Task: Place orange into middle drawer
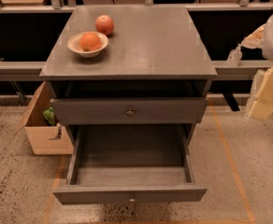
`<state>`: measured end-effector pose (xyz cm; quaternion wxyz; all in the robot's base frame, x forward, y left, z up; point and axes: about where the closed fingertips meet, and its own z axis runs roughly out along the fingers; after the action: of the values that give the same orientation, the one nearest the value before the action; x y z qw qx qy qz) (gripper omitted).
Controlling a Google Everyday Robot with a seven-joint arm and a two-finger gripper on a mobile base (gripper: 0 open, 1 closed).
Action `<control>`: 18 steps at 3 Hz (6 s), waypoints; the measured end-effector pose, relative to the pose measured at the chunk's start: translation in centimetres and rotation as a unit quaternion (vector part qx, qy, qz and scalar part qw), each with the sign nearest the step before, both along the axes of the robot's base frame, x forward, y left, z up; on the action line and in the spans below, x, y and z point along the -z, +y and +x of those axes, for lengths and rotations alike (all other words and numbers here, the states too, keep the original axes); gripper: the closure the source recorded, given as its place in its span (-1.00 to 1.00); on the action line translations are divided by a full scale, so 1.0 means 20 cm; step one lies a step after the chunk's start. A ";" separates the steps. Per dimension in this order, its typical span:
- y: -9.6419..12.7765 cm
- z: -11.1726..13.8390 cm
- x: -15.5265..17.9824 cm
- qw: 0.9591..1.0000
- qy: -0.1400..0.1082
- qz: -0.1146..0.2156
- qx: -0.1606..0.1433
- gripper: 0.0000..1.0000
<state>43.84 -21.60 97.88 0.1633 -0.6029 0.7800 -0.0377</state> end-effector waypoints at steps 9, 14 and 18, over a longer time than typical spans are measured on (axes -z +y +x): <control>0.89 1.26 0.04 0.931 -0.162 0.314 0.095 -1.00; 1.57 1.74 0.26 0.903 -0.156 0.398 0.040 -0.72; 1.88 1.88 0.44 0.908 -0.102 0.407 -0.007 -0.23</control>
Offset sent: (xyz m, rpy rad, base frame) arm 0.0884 0.0599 0.0131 0.3946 -0.1029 -0.0224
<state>81.47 15.98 89.08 0.4730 -0.4827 0.7026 0.2229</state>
